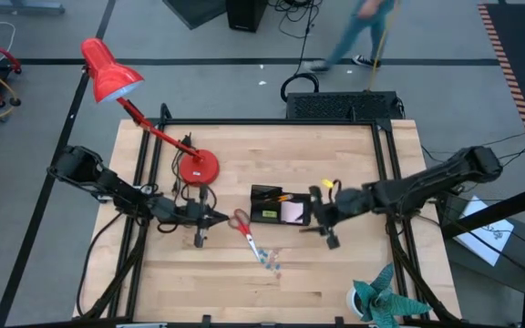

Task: Pick and place office supplies into organizer
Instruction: Put the pink binder clip into the black desk organizer

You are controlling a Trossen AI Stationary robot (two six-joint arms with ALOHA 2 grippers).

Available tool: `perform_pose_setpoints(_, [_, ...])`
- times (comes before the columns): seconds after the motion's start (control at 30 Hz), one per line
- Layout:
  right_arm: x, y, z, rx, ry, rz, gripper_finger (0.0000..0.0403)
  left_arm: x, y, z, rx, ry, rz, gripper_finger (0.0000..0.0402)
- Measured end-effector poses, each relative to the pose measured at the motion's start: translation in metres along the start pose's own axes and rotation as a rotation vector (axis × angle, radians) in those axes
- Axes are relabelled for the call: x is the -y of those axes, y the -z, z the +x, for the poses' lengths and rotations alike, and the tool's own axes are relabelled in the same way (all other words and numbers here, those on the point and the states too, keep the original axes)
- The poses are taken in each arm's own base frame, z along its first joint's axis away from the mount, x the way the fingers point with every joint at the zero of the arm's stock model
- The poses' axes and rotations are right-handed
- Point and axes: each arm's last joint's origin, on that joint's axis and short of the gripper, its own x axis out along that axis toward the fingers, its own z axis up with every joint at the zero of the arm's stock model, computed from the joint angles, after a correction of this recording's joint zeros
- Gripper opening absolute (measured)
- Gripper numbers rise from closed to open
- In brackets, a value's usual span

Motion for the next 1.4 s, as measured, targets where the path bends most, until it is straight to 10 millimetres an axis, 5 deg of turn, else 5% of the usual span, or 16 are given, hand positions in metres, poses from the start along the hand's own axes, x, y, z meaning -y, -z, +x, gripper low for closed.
perform_pose_setpoints(0.17, [-0.009,0.001,0.027,-0.066,0.016,0.019,0.0174,-0.002,0.003,0.000,-0.026,-0.057,0.014,0.0039])
perform_pose_setpoints(0.47, [-0.009,0.028,0.078,-0.246,0.005,-0.013,0.0150,-0.010,0.004,0.001,-0.040,-0.127,0.045,0.0039])
perform_pose_setpoints(0.8, [-0.018,0.038,0.098,-0.194,-0.281,-0.036,0.0135,-0.016,0.004,0.003,-0.045,-0.157,0.003,0.0046])
perform_pose_setpoints(1.4, [-0.012,0.056,0.131,-0.152,-0.236,-0.086,0.0120,-0.015,0.009,0.002,-0.089,-0.131,-0.021,0.0047])
